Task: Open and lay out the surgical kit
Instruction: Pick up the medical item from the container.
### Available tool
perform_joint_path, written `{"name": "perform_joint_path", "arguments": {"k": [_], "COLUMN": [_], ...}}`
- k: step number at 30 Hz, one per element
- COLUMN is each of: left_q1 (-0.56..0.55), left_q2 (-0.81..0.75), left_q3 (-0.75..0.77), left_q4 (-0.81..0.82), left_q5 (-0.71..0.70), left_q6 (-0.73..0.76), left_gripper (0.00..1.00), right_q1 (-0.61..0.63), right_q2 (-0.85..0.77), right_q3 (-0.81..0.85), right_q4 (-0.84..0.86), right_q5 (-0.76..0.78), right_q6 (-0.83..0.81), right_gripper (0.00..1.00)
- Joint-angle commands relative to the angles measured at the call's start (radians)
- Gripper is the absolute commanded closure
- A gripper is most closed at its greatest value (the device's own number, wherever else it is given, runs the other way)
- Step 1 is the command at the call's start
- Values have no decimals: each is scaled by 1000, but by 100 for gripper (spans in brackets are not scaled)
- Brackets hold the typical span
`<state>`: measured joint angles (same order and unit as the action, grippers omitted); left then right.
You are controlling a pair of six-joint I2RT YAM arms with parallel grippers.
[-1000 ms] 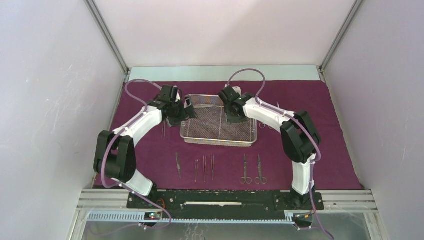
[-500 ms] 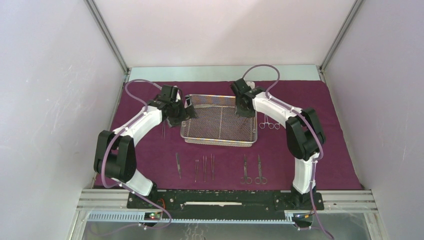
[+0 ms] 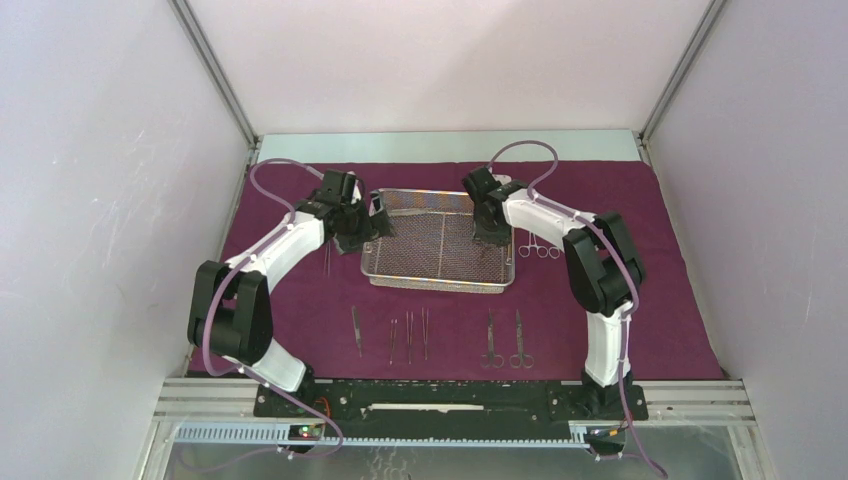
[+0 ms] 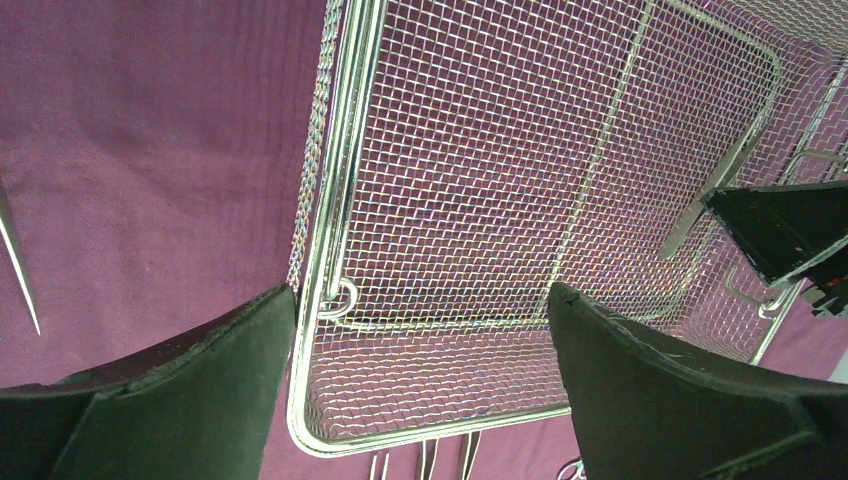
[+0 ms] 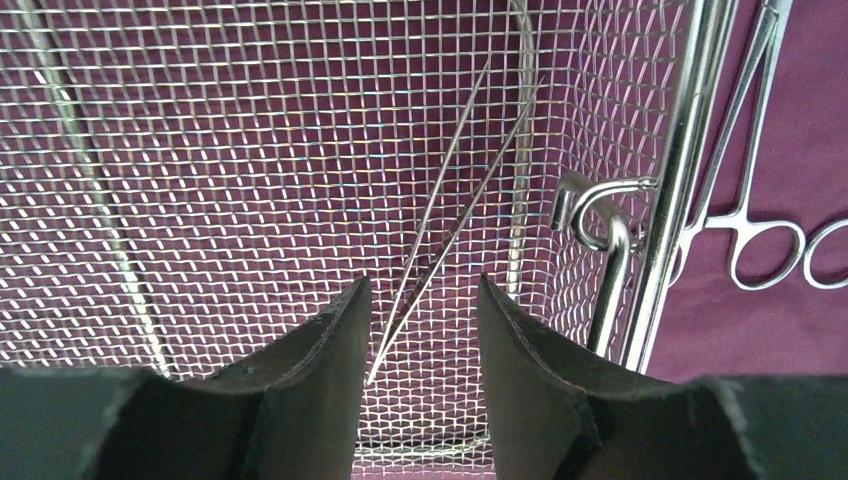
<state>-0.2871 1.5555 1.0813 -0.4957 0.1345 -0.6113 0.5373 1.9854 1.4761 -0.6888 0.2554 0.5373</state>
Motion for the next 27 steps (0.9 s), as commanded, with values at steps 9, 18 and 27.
{"name": "perform_joint_path", "arguments": {"k": [9, 18, 27], "left_q1": [-10, -9, 22], "left_q2": [-9, -11, -24], "left_q3": [48, 55, 89], "left_q4": [45, 37, 13], "left_q5": [26, 20, 19], "left_q6": [-9, -4, 9], "left_gripper": [0, 0, 0], "right_q1": [-26, -33, -34], "right_q2": [25, 13, -48], "right_q3": [-32, -34, -34], "right_q4": [68, 82, 88], "right_q5": [-34, -59, -71], "right_q6": [27, 25, 14], "right_gripper": [59, 89, 100]}}
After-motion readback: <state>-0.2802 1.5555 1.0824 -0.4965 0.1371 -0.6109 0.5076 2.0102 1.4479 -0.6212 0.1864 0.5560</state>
